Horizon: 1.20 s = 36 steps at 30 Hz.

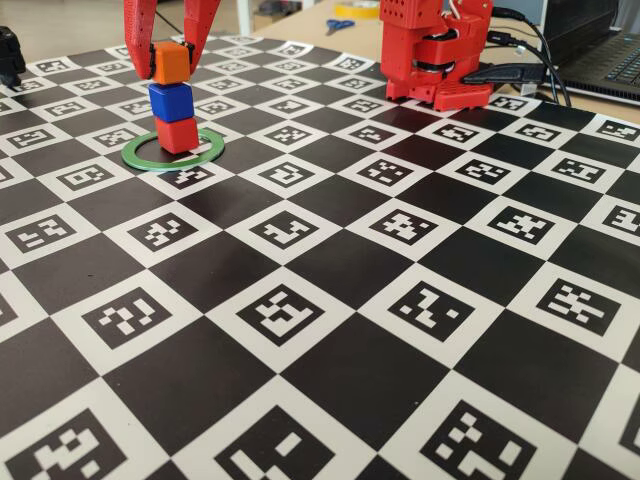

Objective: Grab the red cube then put it in the green circle then put the blue cube on top and finally the orange cube on top

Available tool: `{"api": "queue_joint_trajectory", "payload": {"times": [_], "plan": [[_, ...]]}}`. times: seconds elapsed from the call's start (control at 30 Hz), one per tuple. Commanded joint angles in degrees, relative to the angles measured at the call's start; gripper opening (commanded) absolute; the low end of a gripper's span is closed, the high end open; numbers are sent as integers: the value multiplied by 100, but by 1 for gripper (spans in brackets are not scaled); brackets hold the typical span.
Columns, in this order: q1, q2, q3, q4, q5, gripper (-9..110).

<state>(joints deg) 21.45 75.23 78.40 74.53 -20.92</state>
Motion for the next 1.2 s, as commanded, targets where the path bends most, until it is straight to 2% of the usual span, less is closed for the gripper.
{"api": "queue_joint_trajectory", "payload": {"times": [0.0, 0.83, 1.03, 1.17], "plan": [[53, 598, -70, -97, -26, 6], [18, 571, 123, -308, 9, 7], [44, 624, 185, -369, 167, 17], [53, 650, 220, -396, 229, 30]]}}
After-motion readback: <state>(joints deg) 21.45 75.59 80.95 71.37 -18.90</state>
